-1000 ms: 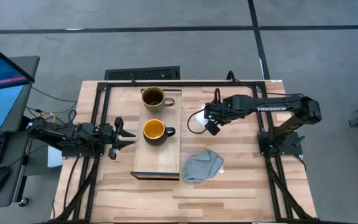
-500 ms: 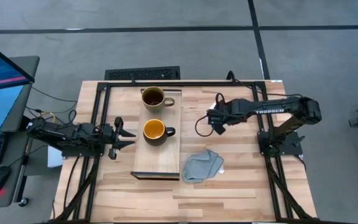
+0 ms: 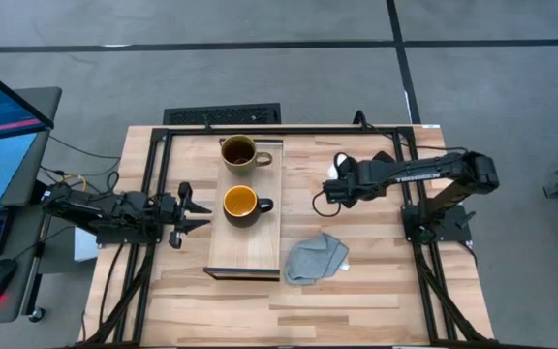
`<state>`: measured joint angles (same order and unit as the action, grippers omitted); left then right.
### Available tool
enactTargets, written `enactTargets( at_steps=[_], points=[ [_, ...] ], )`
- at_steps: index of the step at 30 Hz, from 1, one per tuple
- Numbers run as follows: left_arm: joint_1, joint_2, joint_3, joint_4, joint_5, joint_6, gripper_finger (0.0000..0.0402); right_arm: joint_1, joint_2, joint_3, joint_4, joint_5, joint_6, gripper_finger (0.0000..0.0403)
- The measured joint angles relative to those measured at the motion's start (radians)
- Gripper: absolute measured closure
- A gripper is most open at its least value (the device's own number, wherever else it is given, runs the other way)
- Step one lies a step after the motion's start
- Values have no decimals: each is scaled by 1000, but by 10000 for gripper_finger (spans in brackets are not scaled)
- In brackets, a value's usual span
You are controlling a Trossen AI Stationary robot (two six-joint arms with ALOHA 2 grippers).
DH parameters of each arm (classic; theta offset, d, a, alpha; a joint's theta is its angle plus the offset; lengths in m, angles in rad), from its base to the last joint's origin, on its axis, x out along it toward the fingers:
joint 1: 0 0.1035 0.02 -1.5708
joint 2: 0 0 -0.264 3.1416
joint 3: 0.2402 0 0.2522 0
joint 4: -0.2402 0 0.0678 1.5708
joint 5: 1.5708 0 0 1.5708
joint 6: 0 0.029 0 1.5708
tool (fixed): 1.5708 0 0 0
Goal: Stack small to large cups/mugs on shelf
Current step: Put the white mug on the shelf
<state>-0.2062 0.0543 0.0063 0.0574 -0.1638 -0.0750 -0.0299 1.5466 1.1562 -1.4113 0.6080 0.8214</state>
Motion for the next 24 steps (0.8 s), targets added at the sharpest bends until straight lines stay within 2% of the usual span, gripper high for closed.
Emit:
enactTargets(
  at_steps=[5,13,24],
  points=[
    [0,0,0,0,0,0,282,10,131,0,-54,53,-15,400],
    [0,0,0,0,0,0,282,25,346,0,-161,185,85,400],
    [0,0,0,0,0,11,282,38,471,0,-145,232,152,399]
  ],
)
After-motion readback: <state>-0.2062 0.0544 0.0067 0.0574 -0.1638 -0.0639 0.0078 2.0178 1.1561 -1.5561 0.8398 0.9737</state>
